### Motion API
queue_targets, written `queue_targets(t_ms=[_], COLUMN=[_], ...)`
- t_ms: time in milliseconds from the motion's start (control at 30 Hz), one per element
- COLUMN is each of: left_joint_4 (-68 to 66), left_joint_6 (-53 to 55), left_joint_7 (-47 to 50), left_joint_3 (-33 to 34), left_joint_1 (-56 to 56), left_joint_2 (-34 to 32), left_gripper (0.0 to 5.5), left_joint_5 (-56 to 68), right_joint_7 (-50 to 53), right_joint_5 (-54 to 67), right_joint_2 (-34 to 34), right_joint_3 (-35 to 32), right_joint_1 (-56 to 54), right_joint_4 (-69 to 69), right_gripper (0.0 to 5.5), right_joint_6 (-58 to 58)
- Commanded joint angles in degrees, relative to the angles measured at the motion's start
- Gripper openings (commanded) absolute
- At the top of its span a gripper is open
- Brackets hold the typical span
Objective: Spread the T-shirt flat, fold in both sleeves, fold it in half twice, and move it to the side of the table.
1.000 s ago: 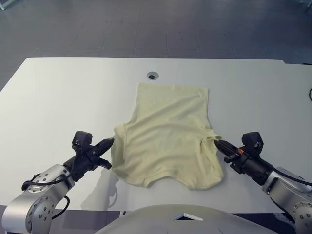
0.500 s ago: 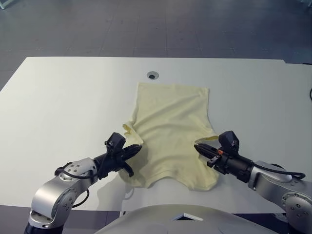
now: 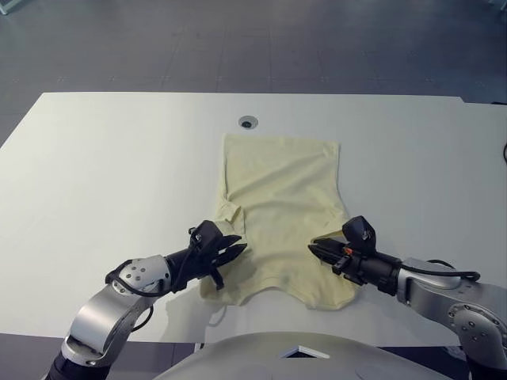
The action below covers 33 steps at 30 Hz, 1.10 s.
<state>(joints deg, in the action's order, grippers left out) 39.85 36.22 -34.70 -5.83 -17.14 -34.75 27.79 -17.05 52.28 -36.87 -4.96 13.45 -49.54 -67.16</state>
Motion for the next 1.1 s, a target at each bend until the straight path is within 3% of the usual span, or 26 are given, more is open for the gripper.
queue_targets(t_ms=[33, 200, 467, 733, 900, 1100], left_joint_4=[2.45, -1.83, -6.04, -8.57, -9.55, -10.27], left_joint_6=[-0.22, -1.54, -6.87, -8.84, -9.46, -9.62], left_joint_7=[-0.48, 2.22, 2.48, 2.83, 2.13, 1.17], left_joint_3=[6.81, 10.56, 5.57, 1.97, 0.25, 0.69], left_joint_1=[-1.81, 0.41, -0.18, 0.11, 0.87, 1.41], left_joint_2=[1.25, 1.67, -0.33, -1.04, -0.58, -0.63], left_gripper=[1.92, 2.79, 4.11, 5.39, 5.4, 5.4], left_joint_5=[6.53, 5.38, -5.88, -12.03, -14.1, -14.2], right_joint_7=[-4.62, -4.78, -11.68, -11.03, -7.69, -5.02], right_joint_5=[3.96, 0.88, -21.51, -33.41, -39.6, -42.08], right_joint_2=[-4.57, -6.67, -15.53, -11.37, -5.33, -1.52], right_joint_3=[-4.66, -12.51, -5.89, 1.19, 7.42, 5.24], right_joint_1=[1.33, -0.92, 7.56, 5.87, 2.02, -1.41], right_joint_4=[-2.27, 4.78, 11.73, 18.22, 22.89, 20.82], right_gripper=[1.89, 2.73, 4.0, 5.25, 5.38, 5.38], right_joint_6=[0.59, 4.33, 20.63, 30.05, 34.21, 37.14])
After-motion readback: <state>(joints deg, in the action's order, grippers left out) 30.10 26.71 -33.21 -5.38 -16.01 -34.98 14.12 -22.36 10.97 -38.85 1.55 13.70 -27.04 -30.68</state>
